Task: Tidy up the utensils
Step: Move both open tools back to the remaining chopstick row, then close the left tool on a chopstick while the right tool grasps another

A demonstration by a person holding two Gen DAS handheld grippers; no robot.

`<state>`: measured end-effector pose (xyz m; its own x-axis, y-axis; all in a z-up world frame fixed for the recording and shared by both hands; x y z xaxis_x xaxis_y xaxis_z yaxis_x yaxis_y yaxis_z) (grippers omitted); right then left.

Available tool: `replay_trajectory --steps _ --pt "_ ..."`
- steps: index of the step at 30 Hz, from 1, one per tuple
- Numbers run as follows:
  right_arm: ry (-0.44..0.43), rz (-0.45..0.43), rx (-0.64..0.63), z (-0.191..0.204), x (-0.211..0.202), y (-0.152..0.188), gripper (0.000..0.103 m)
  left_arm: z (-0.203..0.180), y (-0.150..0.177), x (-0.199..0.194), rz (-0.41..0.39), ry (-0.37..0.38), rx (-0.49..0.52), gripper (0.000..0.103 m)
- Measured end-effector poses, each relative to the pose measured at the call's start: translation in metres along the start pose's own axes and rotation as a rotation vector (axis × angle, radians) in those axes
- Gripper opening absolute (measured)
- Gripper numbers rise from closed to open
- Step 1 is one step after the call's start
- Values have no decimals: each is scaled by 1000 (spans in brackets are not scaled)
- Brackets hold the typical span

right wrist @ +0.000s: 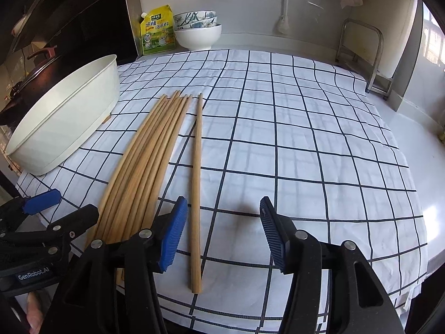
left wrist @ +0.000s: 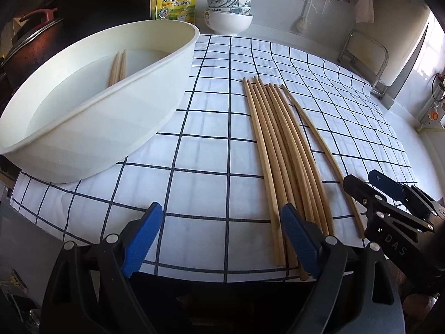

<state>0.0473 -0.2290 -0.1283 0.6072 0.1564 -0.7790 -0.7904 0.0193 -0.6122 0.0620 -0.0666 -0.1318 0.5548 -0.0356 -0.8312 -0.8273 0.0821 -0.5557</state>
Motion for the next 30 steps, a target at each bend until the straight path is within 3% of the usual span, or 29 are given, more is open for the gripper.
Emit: replay_trajectory --steps 11,17,30 --pt "1 -7 9 -2 -2 -1 52 1 3 7 -3 -85 50 90" --pt "5 -8 5 -1 -2 -1 52 22 2 5 -11 -137 2 91" --pt "37 -15 -10 -5 4 -17 52 10 -22 19 -30 -130 7 90"
Point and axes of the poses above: each gripper's, at about its wrist camera, not at the fingertips, and x roughly the way its jaws point, z to its left, y to its underside, the point moved 9 cm from there along x, roughly the way its jaws point, and after that the axes turned 8 degrees about -y, right-handed, at the moved point
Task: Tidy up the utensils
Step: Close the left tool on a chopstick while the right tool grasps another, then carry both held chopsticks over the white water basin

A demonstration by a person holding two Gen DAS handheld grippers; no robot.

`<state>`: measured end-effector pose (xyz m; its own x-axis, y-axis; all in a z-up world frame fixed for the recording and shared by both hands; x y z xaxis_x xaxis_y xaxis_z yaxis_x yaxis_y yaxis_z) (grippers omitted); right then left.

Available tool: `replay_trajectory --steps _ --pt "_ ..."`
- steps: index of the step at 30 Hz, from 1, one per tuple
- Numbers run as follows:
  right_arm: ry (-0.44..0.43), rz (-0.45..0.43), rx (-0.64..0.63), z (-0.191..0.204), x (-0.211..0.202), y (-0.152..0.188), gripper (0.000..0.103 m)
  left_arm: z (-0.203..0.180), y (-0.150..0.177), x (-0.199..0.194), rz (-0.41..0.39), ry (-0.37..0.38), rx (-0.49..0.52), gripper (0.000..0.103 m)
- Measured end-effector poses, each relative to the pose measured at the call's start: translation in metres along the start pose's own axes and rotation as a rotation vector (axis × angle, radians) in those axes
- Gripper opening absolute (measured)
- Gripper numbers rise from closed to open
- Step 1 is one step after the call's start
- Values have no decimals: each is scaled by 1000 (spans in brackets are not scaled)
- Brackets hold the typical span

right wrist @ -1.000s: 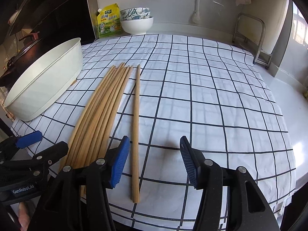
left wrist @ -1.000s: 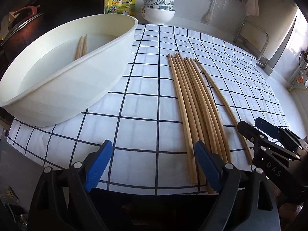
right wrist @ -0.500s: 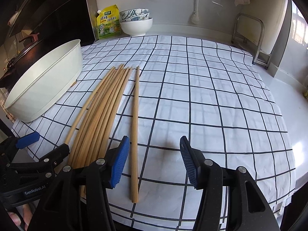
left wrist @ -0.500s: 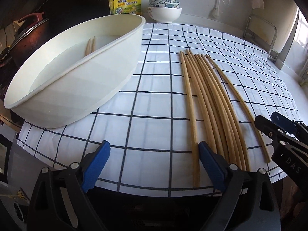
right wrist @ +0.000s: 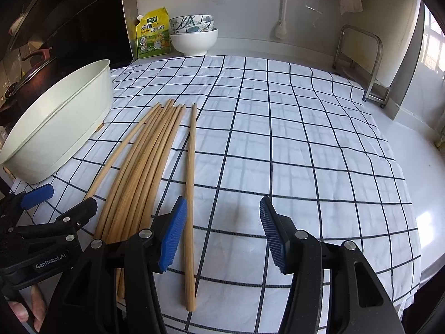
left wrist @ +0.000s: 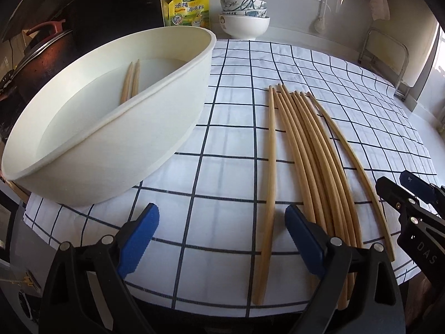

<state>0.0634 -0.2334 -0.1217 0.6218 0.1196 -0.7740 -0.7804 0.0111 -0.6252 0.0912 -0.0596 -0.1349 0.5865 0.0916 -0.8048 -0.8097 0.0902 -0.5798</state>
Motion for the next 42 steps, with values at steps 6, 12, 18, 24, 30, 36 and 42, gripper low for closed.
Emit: replay_trajectory --steps 6,12,18,24,30,36,42 --pt "-15 17 -44 8 9 -7 52 -4 -8 6 -7 -3 3 90" --pt "-11 38 -61 10 20 -6 52 -5 -14 11 -6 9 -12 87" --pt "-23 29 -63 9 23 -7 30 -11 -18 7 -15 28 -9 60" --pt "-45 36 -79 15 23 -6 6 -22 -16 1 -15 64 21 12" --pt "-106 31 0 10 19 -5 6 -29 -11 -5 20 149 13 7" --pt "-135 0 44 10 5 -11 6 -34 -13 -17 9 202 17 7" --pt "-160 -45 68 15 -13 -28 6 -27 -30 -46 -53 239 13 7"
Point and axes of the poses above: each gripper's, at about its wrist camera, not at the fingertips, and x roughly the way its jaws point, z to its left, y to its underside, the point moved 9 cm from there along x, roughly the way its jaws point, and after that the axes turned 8 degrees about -y, right-handed, at the moved point
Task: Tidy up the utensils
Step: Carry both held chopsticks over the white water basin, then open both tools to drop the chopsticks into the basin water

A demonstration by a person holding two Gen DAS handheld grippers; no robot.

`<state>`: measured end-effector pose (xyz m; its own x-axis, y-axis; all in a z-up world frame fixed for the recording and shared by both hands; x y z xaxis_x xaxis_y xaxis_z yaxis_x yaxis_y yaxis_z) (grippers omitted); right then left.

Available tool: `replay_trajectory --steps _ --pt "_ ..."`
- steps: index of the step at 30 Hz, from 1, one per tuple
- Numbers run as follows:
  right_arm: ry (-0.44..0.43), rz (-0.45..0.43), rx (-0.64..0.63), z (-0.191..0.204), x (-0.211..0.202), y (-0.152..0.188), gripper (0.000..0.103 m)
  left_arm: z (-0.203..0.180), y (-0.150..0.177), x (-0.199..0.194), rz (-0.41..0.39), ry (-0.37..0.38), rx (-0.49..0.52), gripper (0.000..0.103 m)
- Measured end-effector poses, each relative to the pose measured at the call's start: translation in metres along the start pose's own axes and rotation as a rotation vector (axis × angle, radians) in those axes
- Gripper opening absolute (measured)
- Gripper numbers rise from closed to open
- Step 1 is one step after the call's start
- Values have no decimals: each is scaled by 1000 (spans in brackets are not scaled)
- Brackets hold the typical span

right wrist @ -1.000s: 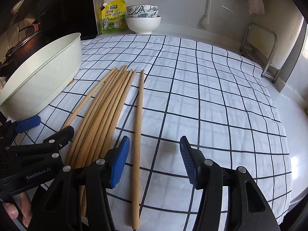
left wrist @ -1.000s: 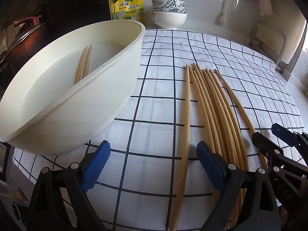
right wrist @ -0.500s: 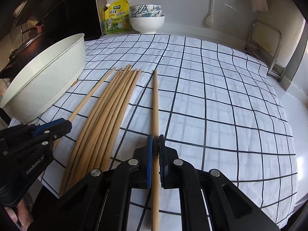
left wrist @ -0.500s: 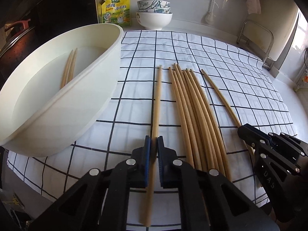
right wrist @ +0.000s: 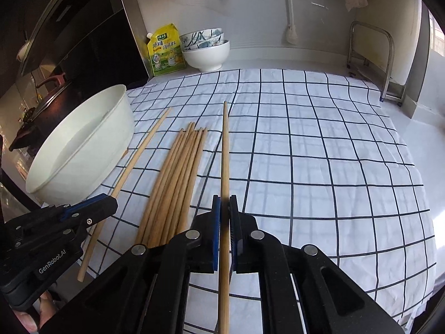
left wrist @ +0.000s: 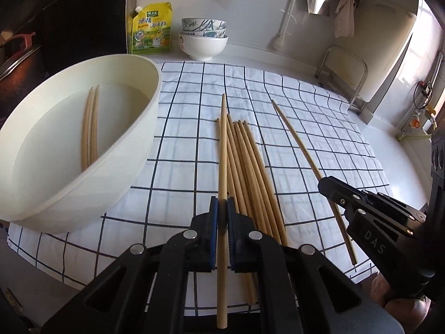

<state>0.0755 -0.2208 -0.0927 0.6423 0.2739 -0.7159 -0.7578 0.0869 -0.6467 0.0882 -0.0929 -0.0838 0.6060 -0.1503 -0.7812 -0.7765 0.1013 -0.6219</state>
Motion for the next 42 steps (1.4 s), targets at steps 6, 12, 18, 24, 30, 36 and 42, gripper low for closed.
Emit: replay_trajectory --steps 6,12,18,24,30,36,42 --pt "-68 -51 -38 38 -9 -35 6 34 -36 -34 -96 -9 -50 7" --pt "-148 -65 -98 96 11 -73 6 106 -67 -53 -168 -108 -118 7" --pt "-222 -17 -163 164 55 -96 6 179 -79 -51 -177 -193 -184 7" --pt "-254 69 -211 215 99 -100 6 226 -77 -28 -128 -228 -226 7" --pt "-249 162 -227 238 134 -85 6 246 -66 -2 -64 -220 -244 7" --pt "-228 208 -219 237 147 -75 6 250 -59 12 -34 -205 -250 7" --pt "-205 200 -221 232 145 -74 12 251 -53 14 -20 -204 -264 17"
Point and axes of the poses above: each gripper's, at about its wrist camera, not at the fingertips, and x roughly the way its jaws point, z to its left, y to its underside, the point moved 9 cm from there along x, roughly the way its jaws point, and after that the axes turned 8 degrees about -y, right-handed, at the moved point
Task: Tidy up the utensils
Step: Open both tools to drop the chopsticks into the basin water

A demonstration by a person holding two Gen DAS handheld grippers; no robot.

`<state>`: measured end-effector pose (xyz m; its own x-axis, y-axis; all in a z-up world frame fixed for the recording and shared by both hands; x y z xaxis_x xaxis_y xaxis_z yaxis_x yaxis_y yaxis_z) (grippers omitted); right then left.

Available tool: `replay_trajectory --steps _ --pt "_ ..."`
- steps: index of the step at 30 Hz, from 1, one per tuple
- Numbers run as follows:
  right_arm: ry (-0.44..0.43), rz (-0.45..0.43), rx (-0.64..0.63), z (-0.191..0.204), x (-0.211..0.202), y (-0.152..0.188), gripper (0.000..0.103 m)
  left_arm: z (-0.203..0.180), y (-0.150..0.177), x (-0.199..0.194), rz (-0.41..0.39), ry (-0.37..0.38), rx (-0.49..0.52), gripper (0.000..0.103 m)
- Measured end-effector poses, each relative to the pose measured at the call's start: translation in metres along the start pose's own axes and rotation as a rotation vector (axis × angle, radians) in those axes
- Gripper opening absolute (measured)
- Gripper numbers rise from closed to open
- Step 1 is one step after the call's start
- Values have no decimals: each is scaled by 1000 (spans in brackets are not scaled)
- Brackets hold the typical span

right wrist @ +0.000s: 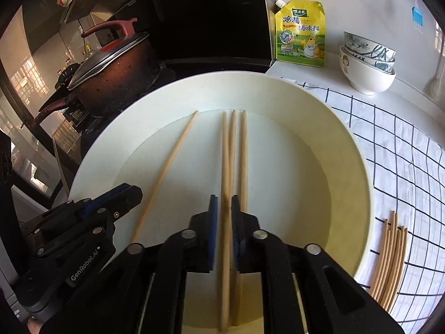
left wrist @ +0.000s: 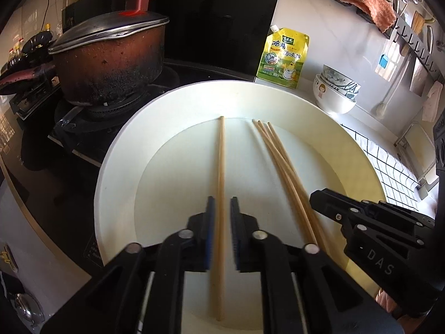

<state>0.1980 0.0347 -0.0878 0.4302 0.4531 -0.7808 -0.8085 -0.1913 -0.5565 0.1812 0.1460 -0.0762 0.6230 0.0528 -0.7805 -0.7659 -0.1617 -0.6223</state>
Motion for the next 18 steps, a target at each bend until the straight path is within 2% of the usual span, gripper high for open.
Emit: replay_trajectory --steps 7,12,18 --pt "0 -33 1 -2 -15 4 12 -1 3 -14 -23 -5 -12 26" --pt "6 -61 10 -5 -30 10 12 -6 9 -29 -56 6 -13 42" --pt "22 -110 16 -12 -56 20 12 -19 21 -45 -71 27 5 44"
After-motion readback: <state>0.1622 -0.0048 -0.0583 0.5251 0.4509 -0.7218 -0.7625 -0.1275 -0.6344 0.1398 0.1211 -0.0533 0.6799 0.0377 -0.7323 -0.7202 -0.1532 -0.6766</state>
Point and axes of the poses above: each gripper's, at about its wrist camera, not at the fingertips, and x roughly the way its jaws point, z to its left, y to its underside, the point moved 9 cm from there along x, roughly the way its jaws point, and after that the axes turned 8 degrees about -y, right-handed, at the moved point
